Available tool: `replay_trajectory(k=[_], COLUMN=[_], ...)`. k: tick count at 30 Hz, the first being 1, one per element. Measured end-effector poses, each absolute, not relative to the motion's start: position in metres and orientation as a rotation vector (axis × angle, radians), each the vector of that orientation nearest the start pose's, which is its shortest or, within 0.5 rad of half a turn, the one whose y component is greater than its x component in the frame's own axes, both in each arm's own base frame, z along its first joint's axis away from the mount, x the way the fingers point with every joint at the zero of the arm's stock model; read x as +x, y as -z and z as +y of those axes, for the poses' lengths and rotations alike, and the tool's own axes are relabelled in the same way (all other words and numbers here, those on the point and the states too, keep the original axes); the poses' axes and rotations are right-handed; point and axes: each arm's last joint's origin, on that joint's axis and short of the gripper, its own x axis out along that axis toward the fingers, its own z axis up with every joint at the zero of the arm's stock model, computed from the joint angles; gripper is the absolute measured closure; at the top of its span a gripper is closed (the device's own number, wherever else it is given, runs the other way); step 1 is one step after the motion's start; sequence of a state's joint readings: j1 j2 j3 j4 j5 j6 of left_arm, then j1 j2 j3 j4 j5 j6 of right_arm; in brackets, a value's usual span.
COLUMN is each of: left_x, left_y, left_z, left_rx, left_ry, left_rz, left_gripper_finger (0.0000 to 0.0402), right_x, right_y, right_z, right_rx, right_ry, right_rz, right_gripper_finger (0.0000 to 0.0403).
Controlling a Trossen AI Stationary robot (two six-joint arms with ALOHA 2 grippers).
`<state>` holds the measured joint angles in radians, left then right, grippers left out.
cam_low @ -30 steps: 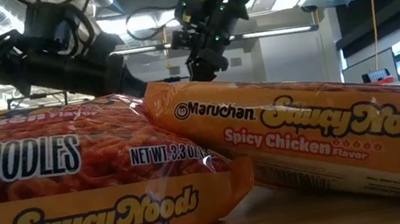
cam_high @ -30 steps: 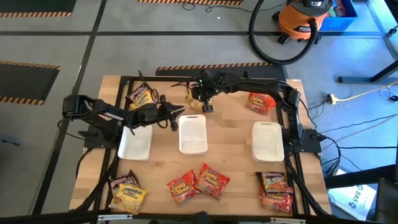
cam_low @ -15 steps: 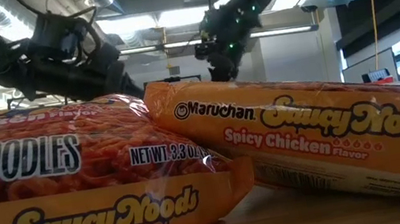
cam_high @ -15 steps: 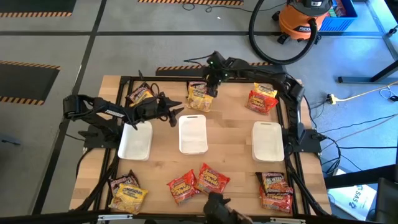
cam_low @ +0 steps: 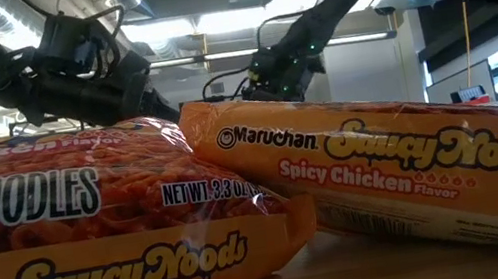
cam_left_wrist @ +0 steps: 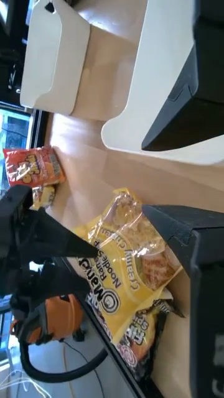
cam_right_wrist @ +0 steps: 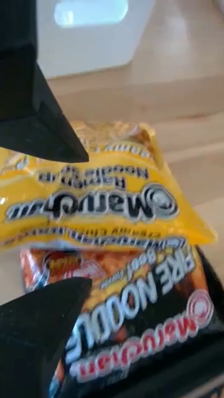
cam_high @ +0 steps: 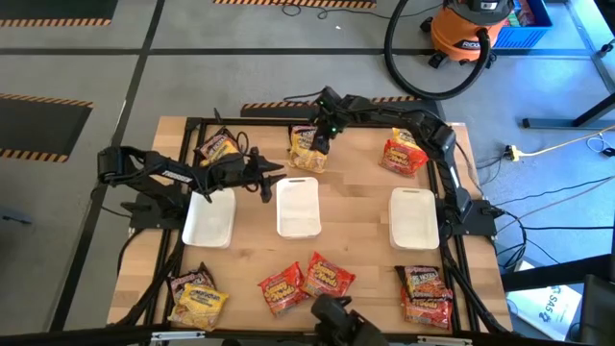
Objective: Sort Maruchan noodles
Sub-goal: Put the middle top yellow noodle pack into the center white bin
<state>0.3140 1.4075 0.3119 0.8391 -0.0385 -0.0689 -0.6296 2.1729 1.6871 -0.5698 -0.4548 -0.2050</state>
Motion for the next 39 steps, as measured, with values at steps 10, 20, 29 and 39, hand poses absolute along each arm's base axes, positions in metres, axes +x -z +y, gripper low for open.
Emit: replay_trajectory(k=[10,20,29,39], left_x=[0.224,0.225,0.224,0.224], left_y=[-0.152,-0.152,-0.15,-0.149], left_z=[0.075,0.075,0.075,0.076], left_rx=[-0.047,-0.049,-0.054,-0.051], left_ry=[-0.389,-0.389,-0.389,-0.407], left_rz=[0.22,0.216,0.244,0.246], left_gripper_finger=[0.0258,0.0258,0.0258,0.0258], right_x=[0.379,0.38,0.39,0.389], right_y=[-0.166,-0.162,-0.141,-0.143], right_z=[-0.256,-0.254,-0.246,-0.248], right_rx=[0.446,0.461,0.438,0.335], right_ry=[-0.055,-0.015,-0.033,-0.033], right_rz=[0.925,0.964,1.001,1.011], right_gripper_finger=[0.0148,0.0216,0.0219,0.033])
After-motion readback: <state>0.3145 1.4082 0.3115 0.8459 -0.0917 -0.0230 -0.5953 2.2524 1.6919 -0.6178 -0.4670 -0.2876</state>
